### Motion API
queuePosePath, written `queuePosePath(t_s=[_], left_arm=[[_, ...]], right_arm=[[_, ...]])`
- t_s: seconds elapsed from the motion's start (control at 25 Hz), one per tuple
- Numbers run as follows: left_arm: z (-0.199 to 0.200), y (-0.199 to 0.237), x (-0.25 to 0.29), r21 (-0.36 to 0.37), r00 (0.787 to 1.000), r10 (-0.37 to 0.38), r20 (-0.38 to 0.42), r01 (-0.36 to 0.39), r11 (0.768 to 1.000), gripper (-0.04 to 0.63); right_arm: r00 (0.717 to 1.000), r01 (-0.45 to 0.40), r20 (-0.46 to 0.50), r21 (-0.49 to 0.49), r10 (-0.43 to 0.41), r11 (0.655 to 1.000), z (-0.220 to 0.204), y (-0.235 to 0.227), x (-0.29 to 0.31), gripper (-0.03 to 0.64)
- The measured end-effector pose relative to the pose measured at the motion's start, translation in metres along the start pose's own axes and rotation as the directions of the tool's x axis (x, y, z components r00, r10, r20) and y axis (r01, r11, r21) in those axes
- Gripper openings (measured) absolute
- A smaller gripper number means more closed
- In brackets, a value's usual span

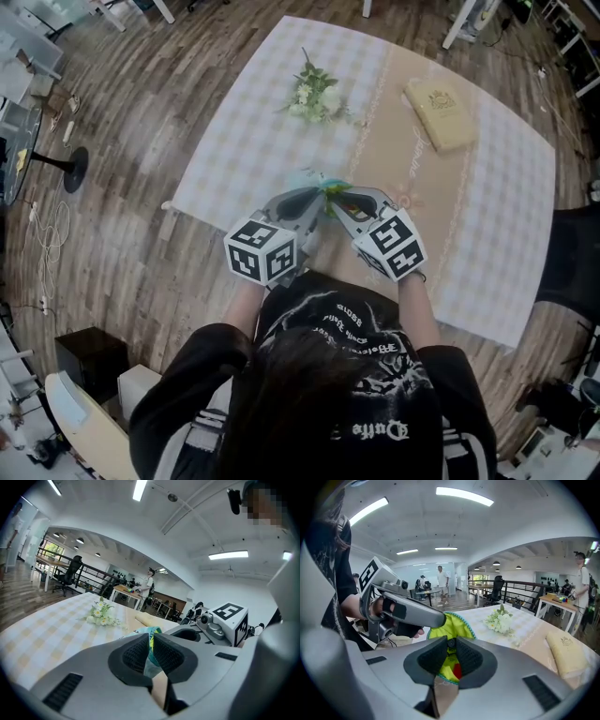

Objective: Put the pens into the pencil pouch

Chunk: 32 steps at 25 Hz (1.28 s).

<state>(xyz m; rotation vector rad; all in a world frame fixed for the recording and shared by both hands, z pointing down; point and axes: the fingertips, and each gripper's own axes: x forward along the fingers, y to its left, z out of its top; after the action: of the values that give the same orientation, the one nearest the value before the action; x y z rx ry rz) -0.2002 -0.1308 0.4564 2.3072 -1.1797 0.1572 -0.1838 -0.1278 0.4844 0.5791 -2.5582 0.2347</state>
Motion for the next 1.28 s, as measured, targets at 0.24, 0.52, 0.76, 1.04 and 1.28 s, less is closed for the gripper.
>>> queuePosePath(t_s=[0.24, 0.52, 0.76, 1.04, 1.28], left_arm=[[-0.003, 0.001, -0.001, -0.004, 1.0, -0.002, 0.0, 0.002, 1.0, 0.044], [-0.004, -0.001, -0.001, -0.013, 1.0, -0.006, 0.003, 0.006, 1.0, 0.044], [-0.004, -0.008, 0.005, -0.026, 1.0, -0.02, 0.0, 0.02, 0.999, 0.044], [-0.007, -0.013, 0.009, -0.039, 0.999, -0.033, -0.004, 0.033, 0.999, 0.044], [-0.014, -0.021, 0.019, -0.042, 0.999, -0.045, -0.017, 0.044, 0.998, 0.044]], right_arm=[[0.999, 0.002, -0.034, -0.015, -0.003, 1.0, -0.007, 0.0, 0.008, 0.067], [0.999, 0.029, -0.045, -0.04, -0.031, 0.999, -0.01, 0.001, 0.006, 0.077], [0.999, 0.009, -0.035, -0.004, -0.01, 1.0, -0.012, 0.001, -0.007, 0.166], [1.0, 0.0, 0.024, 0.027, -0.001, 1.0, -0.008, 0.002, -0.032, 0.195], [0.992, 0.072, 0.102, 0.063, -0.078, 0.995, -0.007, -0.01, -0.066, 0.196]])
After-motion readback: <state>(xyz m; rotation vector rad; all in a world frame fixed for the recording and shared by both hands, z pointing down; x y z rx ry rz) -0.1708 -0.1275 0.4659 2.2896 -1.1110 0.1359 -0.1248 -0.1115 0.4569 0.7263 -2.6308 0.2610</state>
